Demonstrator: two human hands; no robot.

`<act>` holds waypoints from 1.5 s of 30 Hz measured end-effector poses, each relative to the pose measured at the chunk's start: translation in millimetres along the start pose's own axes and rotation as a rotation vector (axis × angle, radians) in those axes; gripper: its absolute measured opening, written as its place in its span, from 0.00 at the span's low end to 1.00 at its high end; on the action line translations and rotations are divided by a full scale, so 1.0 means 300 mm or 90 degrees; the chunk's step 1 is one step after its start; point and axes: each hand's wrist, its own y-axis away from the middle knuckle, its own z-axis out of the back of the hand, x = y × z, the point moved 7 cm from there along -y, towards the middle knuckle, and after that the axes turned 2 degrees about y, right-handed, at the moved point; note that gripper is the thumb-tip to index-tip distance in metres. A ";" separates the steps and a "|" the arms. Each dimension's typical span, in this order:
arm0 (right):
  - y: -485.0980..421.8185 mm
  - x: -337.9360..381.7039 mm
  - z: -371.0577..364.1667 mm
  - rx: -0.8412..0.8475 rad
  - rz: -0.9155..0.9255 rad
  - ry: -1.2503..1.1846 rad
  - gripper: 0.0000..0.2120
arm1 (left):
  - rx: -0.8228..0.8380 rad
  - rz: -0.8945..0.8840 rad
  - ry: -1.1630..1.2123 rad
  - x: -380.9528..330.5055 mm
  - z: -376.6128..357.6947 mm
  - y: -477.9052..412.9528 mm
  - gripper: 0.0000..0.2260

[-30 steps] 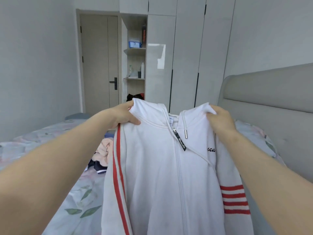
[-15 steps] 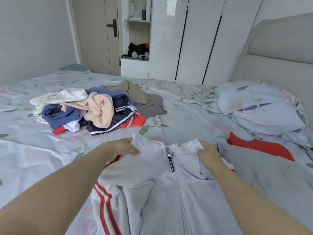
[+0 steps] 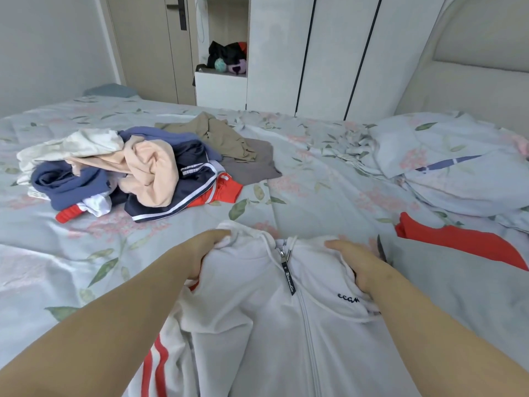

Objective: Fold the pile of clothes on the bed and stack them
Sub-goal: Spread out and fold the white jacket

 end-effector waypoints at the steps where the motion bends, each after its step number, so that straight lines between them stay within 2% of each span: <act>1: -0.011 0.017 0.000 -0.020 0.021 0.003 0.12 | -0.005 -0.007 -0.007 -0.002 -0.005 0.004 0.18; 4: 0.021 0.154 0.011 -0.061 0.187 -0.079 0.06 | 0.028 -0.126 0.000 -0.102 -0.045 0.059 0.15; 7: 0.142 0.345 0.028 -0.020 0.346 -0.268 0.07 | 0.109 -0.361 0.090 -0.310 -0.101 0.234 0.16; 9: 0.246 0.437 0.046 0.039 0.403 -0.393 0.07 | 0.133 -0.466 0.184 -0.408 -0.096 0.361 0.15; 10: 0.282 0.451 0.057 0.067 0.405 -0.450 0.11 | 0.154 -0.492 0.217 -0.428 -0.088 0.408 0.12; 12: 0.323 0.425 0.072 0.098 0.361 -0.500 0.21 | 0.214 -0.434 0.265 -0.391 -0.083 0.423 0.05; 14: 0.306 0.311 0.068 0.084 0.243 -0.377 0.23 | 0.174 -0.298 0.206 -0.274 -0.073 0.373 0.13; 16: 0.235 0.136 0.049 0.086 0.098 -0.164 0.13 | 0.059 -0.180 0.006 -0.114 -0.035 0.300 0.13; 18: 0.219 -0.044 0.019 0.121 -0.011 0.078 0.13 | -0.005 -0.076 -0.208 0.027 -0.003 0.239 0.14; 19: 0.215 -0.098 0.033 0.080 -0.022 0.190 0.15 | -0.035 -0.053 -0.264 0.070 0.013 0.214 0.14; 21: 0.224 -0.126 0.052 0.024 -0.031 0.167 0.16 | -0.098 -0.075 -0.247 0.083 0.033 0.186 0.18; 23: 0.213 -0.099 0.077 0.001 -0.002 0.130 0.15 | -0.135 -0.147 -0.189 0.039 0.027 0.182 0.29; 25: 0.214 -0.086 0.053 0.072 -0.045 0.100 0.16 | -0.088 -0.154 -0.193 0.017 -0.006 0.178 0.38; 26: 0.216 -0.088 0.035 0.121 -0.063 0.096 0.16 | -0.044 -0.136 -0.241 0.015 -0.025 0.182 0.40; 28: 0.219 -0.078 0.016 0.185 -0.047 0.114 0.14 | 0.046 -0.107 -0.392 0.021 -0.044 0.199 0.39; 30: 0.215 -0.085 0.020 0.227 -0.013 0.154 0.10 | 0.142 -0.096 -0.556 0.042 -0.070 0.248 0.33; 31: 0.218 -0.097 0.022 0.241 -0.013 0.179 0.12 | 0.173 -0.084 -0.613 0.060 -0.075 0.266 0.31; 33: 0.222 -0.128 0.020 0.259 -0.006 0.292 0.28 | 0.189 -0.070 -0.703 0.104 -0.071 0.278 0.36; 36: 0.245 -0.143 -0.018 0.258 0.057 0.548 0.47 | 0.086 -0.160 -0.876 0.117 -0.077 0.270 0.47; 38: 0.256 -0.128 -0.034 0.227 0.076 0.649 0.51 | 0.037 -0.195 -0.879 0.118 -0.082 0.259 0.51; 42: 0.254 -0.122 -0.042 0.162 0.071 0.717 0.53 | -0.062 -0.180 -0.742 0.113 -0.054 0.230 0.59; 43: 0.249 -0.129 -0.044 0.146 0.065 0.727 0.51 | -0.089 -0.161 -0.711 0.109 -0.040 0.225 0.55; 45: 0.248 -0.141 -0.054 0.134 0.063 0.732 0.45 | -0.114 -0.126 -0.695 0.107 -0.025 0.215 0.36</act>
